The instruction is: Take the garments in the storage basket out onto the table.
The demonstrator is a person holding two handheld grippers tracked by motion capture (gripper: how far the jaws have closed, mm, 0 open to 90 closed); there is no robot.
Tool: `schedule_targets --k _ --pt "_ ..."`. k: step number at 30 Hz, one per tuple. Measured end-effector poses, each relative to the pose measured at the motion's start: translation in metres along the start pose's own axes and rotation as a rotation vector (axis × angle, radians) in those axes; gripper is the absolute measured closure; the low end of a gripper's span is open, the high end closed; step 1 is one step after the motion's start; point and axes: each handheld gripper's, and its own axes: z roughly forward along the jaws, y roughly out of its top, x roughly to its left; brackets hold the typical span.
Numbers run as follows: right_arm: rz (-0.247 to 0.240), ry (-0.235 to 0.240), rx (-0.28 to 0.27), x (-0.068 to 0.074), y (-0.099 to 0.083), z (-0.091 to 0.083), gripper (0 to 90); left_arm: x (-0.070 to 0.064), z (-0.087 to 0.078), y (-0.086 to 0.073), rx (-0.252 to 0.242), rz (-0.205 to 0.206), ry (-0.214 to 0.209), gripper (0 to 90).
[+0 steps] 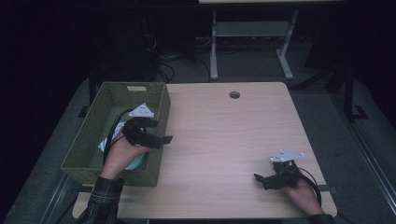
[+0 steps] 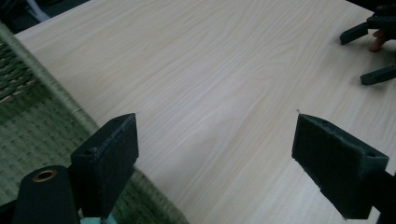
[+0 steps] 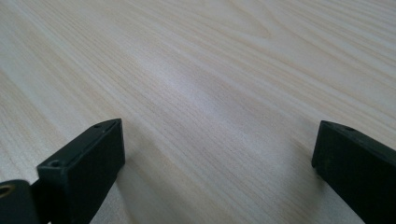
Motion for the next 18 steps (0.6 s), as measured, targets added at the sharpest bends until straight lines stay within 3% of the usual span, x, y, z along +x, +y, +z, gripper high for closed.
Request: schedule_targets --k 18 --pt "0.0 0.0 0.0 0.0 0.0 0.0 2.0 0.021 -0.017 -0.011 -0.005 -0.012 0.048 13.9"
